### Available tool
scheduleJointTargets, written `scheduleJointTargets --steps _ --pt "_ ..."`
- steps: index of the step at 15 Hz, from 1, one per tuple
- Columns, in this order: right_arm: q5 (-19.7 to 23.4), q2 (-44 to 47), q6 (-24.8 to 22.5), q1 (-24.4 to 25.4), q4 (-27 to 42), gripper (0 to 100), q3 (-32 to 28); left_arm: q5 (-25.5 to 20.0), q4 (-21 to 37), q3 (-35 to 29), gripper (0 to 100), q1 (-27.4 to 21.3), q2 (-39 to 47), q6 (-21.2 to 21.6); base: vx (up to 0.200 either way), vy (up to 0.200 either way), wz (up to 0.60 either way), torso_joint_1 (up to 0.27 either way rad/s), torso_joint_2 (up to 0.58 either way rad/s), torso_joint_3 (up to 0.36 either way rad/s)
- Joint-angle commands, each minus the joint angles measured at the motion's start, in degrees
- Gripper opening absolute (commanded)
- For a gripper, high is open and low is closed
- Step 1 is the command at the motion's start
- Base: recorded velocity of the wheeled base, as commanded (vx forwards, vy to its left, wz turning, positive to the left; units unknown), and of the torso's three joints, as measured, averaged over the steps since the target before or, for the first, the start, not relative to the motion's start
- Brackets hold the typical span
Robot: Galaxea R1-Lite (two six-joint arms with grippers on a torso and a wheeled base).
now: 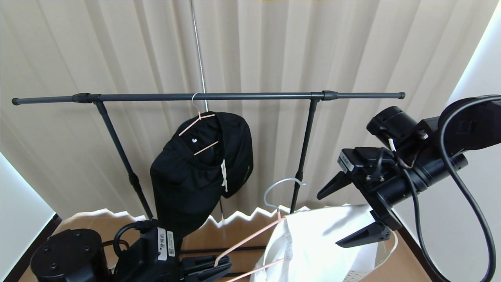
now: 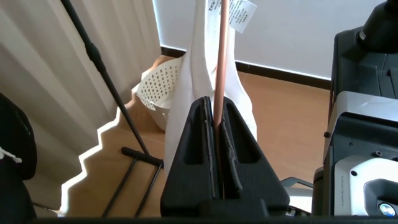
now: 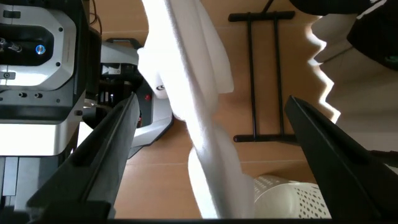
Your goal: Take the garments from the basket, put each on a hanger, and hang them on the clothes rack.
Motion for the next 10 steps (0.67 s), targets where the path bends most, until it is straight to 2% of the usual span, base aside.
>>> scheduleJointTargets --steps 1,4,10 --pt "0.1 0.6 0.1 0.6 0.0 100 -0.1 0.0 0.0 0.1 0 0.0 0.0 0.0 0.0 0.0 0.0 0.0 0.0 0.0" --pt "0.0 1.0 0.4 1.6 -3.3 100 -0.2 0.0 -0.4 0.2 0 0.0 0.1 -0.1 0.0 0.0 0.0 0.0 0.0 0.0" --pt "0.0 1.0 0.4 1.8 -3.6 100 -0.8 0.1 -0.4 0.5 0 0.0 0.9 0.1 0.0 0.0 0.0 0.0 0.0 0.0"
